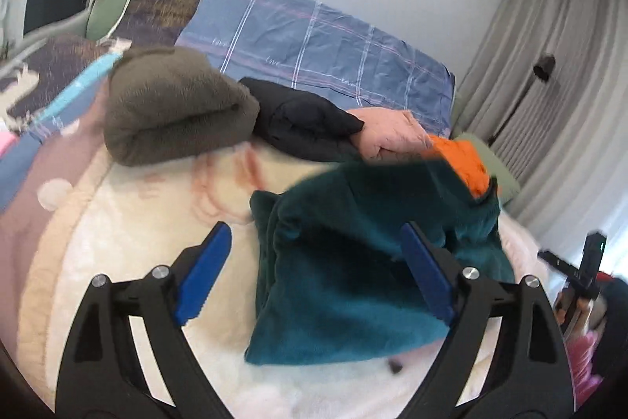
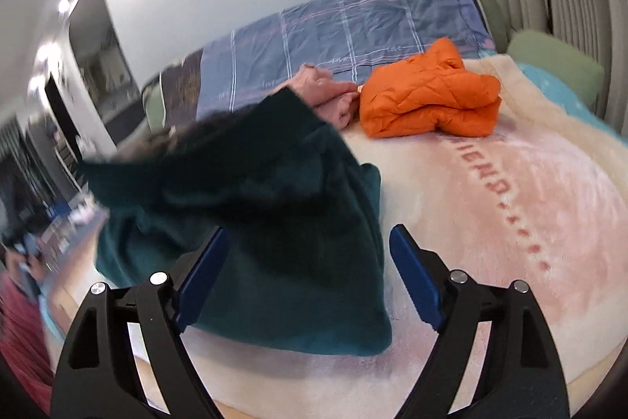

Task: Fold large clothes

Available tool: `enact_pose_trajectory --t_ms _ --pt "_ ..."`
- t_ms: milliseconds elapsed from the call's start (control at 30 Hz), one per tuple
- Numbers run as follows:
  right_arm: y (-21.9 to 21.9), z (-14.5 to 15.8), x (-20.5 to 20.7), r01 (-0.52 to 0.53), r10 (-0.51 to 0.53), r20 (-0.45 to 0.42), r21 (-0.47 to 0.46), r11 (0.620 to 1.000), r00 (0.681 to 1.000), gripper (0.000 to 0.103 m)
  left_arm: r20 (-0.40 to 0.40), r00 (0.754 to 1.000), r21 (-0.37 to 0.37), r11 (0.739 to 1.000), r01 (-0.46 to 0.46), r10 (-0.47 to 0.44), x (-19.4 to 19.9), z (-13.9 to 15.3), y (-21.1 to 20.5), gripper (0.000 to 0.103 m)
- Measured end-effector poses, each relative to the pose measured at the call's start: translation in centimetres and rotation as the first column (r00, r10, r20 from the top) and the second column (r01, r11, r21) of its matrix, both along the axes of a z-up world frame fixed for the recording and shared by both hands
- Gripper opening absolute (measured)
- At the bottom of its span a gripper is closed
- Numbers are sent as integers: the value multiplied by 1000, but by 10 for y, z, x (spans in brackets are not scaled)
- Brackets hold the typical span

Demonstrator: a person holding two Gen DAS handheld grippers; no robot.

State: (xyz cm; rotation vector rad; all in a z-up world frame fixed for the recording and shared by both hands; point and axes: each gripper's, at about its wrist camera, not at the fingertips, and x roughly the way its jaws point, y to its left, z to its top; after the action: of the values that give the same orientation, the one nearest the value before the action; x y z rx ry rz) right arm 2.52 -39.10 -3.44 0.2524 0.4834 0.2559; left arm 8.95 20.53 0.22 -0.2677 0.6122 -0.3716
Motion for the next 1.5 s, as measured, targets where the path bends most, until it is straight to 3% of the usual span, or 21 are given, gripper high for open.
enact_pose_trajectory --t_ms 100,233,333,467,567,667,800,867,933,967,1000,1033,1067,1167,1300,1400,1500 --pt "12 -3 3 1 0 19 -63 998 1000 84 21 999 95 995 31 -33 -9 0 -20 89" --pt "23 8 24 -24 27 23 -110 994 999 84 25 998 153 986 61 -66 6 -4 -45 87" --pt "25 11 50 -24 24 -1 -127 992 1000 84 -23 996 182 980 84 -82 38 -11 -62 77" --pt "25 10 88 8 -12 -29 -142 990 1000 84 -98 992 197 976 93 -75 93 -23 -74 75" --pt "25 6 115 -4 -5 -65 -134 991 998 84 -163 985 173 981 88 -59 136 -38 -76 75" --pt "23 0 145 -9 -3 -107 -108 994 994 84 -254 965 91 992 89 -63 179 -58 -72 78" --pt "20 2 179 -13 6 -119 -54 998 993 84 -295 950 14 993 114 -105 202 -74 -80 78" --pt "27 3 189 -53 46 -127 -53 997 991 84 -265 956 15 990 137 -128 205 -75 -83 74" --pt "41 -2 204 -77 56 -176 -118 990 983 84 -253 957 3 989 146 -140 206 -76 -83 50" --pt "47 -7 210 -75 43 -204 -149 986 978 67 -254 957 -8 990 140 -137 207 -77 -80 43" --pt "50 -10 213 -68 33 -217 -160 985 976 36 -256 959 -3 992 127 -123 206 -78 -78 23" --pt "52 -12 214 -54 16 -221 -168 984 975 23 -252 960 -9 992 127 -125 204 -79 -75 17" --pt "52 -10 212 -36 2 -207 -161 986 978 17 -235 964 -10 992 127 -125 201 -77 -76 14" --pt "43 13 187 41 -50 -96 -88 995 994 14 -148 983 63 991 118 -108 180 -66 -80 12" --pt "32 32 175 92 -96 -59 -68 993 994 14 -60 997 154 986 66 -58 161 -51 -81 11" --pt "34 31 177 107 -112 -64 -67 992 992 14 -40 999 107 994 32 -28 158 -42 -74 11" --pt "39 44 161 133 -132 16 -35 991 991 13 19 1000 77 997 16 -17 147 -22 -71 11"
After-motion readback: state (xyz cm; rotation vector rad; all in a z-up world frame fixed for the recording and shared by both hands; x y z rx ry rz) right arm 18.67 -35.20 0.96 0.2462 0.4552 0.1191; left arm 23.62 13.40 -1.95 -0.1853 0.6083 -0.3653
